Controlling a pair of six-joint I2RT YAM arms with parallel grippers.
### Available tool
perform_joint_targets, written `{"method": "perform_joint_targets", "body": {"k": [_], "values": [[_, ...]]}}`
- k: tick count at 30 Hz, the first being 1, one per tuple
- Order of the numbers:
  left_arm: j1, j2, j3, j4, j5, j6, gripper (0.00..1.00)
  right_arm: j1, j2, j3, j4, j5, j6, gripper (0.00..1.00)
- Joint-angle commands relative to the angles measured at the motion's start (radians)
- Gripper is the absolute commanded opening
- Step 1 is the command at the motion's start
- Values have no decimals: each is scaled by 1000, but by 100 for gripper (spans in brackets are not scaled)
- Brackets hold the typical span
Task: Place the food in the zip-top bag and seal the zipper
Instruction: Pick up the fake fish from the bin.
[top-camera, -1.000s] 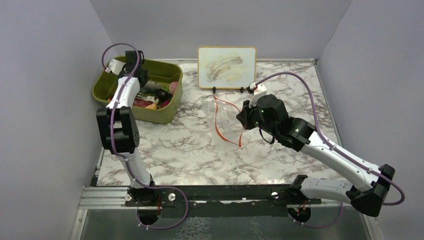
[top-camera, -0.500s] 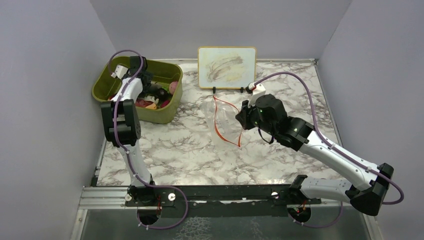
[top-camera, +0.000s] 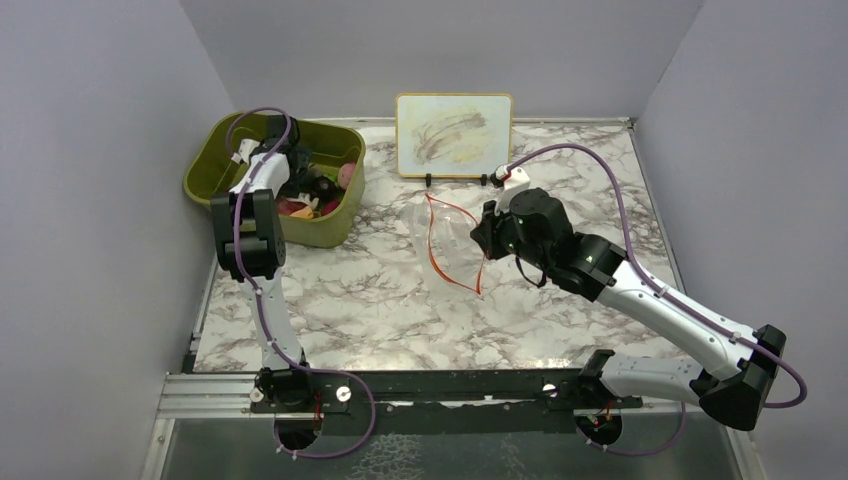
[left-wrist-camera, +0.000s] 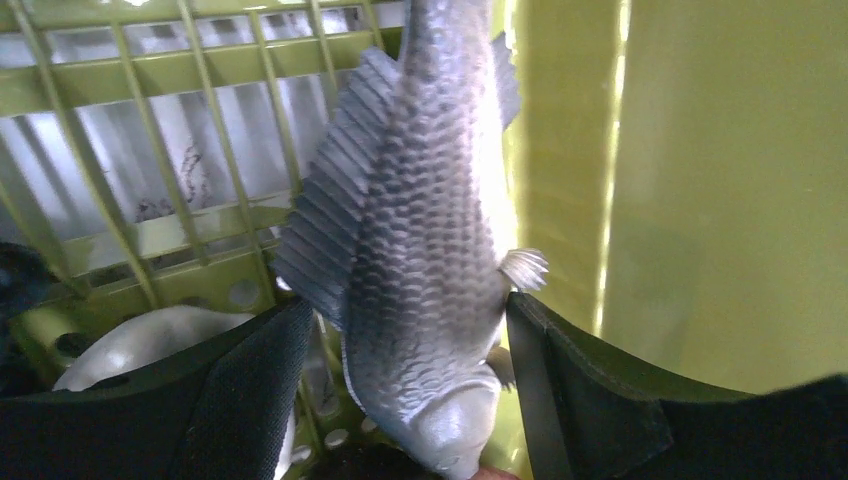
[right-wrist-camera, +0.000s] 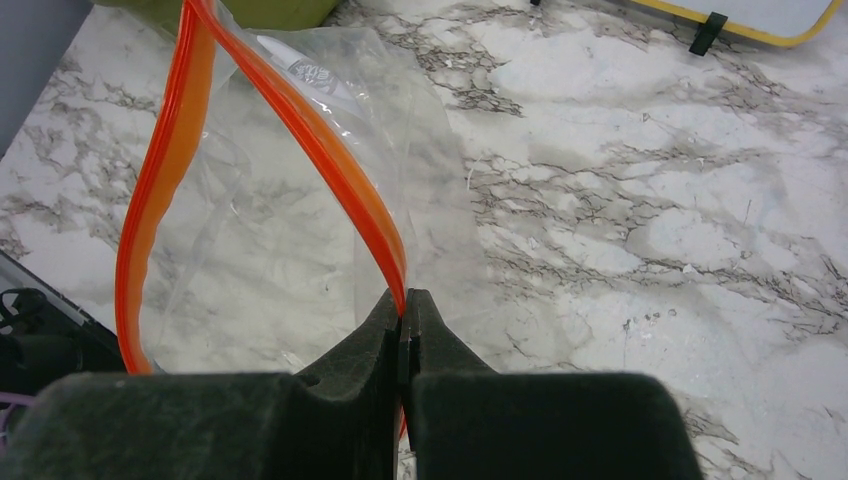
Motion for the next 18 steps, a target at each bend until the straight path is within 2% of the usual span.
{"method": "perform_joint_targets", "body": {"k": [1, 5, 8, 10, 14, 18], "values": [[9, 57, 45, -62, 5, -40, 72, 6, -8, 30, 6, -11, 12, 1], [12, 70, 35, -64, 9, -34, 64, 5, -14, 18, 13, -12, 21, 1], [12, 67, 31, -64, 7, -23, 46, 6, -11, 17, 8, -14, 20, 1], [12, 56, 30, -64, 4, -12, 37, 6, -16, 12, 9, -14, 25, 1], [12, 18, 23, -62, -16, 10, 28, 6, -28, -12, 32, -17, 31, 1], [12, -24, 13, -55, -24, 20, 22, 5, -16, -9, 30, -22, 29, 1]]}}
